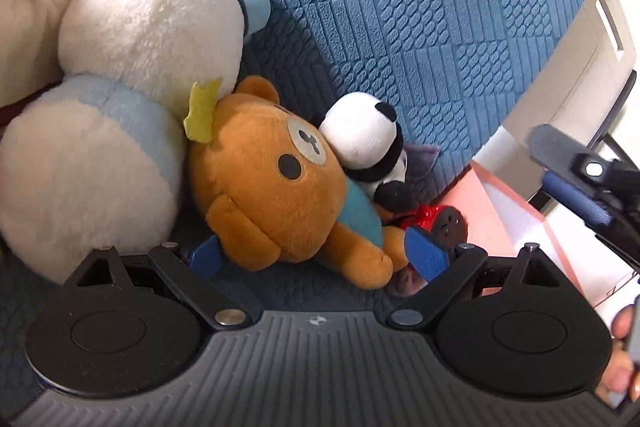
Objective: Organize objects
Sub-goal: 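Close left tool on the brown bear while right tool closes on the panda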
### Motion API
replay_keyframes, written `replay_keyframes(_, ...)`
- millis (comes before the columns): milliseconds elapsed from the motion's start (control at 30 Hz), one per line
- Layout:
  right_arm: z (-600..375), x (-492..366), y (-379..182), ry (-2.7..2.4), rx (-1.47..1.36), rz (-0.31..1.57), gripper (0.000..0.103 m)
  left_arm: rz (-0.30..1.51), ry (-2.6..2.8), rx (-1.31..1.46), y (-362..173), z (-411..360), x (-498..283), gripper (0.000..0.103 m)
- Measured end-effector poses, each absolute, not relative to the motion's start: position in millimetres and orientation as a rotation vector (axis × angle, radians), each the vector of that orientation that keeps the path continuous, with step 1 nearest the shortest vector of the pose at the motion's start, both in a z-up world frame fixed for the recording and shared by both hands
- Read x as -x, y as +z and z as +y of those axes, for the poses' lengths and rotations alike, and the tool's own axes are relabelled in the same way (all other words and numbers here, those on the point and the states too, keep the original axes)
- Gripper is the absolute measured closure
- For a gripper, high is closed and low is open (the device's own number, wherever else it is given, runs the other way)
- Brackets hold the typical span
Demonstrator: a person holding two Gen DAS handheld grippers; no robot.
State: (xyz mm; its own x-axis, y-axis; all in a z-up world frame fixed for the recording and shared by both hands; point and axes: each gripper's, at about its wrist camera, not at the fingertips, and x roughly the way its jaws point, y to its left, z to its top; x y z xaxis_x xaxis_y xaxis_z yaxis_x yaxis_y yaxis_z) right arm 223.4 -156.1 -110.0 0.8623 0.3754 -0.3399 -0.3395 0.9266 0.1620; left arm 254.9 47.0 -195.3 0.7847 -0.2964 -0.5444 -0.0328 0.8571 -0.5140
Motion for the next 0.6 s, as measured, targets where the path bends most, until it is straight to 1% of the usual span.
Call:
replay_keyframes(267,-145.2,-272.6,-127.2,0.425,-0.086,0.485,0.032,0.662,-0.154,0.562,-199.7,46.5,-254.0,0.011)
replay_keyframes(433,-137.4,-302.9,-136.6,0.435,-0.064,0.560,0.032,0.716,-0.174,0.641,-208.6,48.9,-257.3,0.011)
replay_keyframes(600,-129.0,-325.9,-141.7,0.486,-0.051,0.584,0.032,0.760,-0.219,0.680,-218.9,44.4,-270.7,0.013)
